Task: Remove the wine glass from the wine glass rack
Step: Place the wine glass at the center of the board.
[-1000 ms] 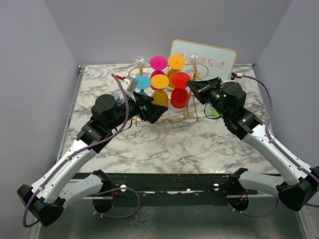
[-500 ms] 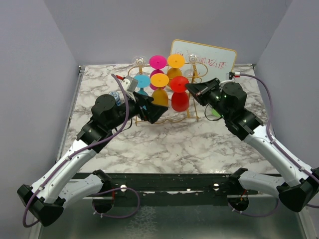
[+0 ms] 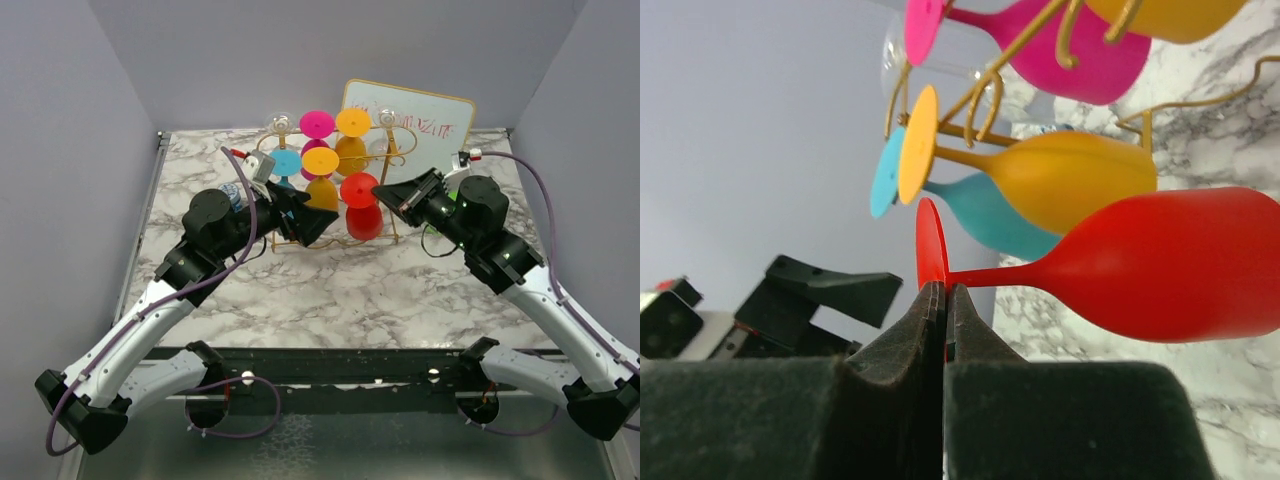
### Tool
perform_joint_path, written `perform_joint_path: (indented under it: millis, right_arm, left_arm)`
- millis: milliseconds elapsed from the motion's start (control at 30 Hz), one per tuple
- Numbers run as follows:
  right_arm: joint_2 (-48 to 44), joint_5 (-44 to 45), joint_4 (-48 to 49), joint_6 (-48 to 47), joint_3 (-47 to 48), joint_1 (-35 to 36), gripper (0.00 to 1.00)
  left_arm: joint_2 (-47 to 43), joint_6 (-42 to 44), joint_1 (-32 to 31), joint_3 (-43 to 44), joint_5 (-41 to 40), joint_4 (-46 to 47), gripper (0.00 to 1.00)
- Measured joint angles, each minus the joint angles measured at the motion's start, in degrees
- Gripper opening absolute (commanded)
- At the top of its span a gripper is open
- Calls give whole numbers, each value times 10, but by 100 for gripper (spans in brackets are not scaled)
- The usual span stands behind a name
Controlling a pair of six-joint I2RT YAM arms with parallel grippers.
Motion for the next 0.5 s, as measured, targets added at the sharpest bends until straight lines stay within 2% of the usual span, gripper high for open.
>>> perform_joint_path:
  millis: [233,500]
  right_arm:
    - [-27,-38,-57,-66,-9,0,0]
    - [-34,-122,-84,-202,11,0,0]
  left_arm:
    - [17,-5,0,4,47,23,89]
    - [82,-19,0,26,138,37,85]
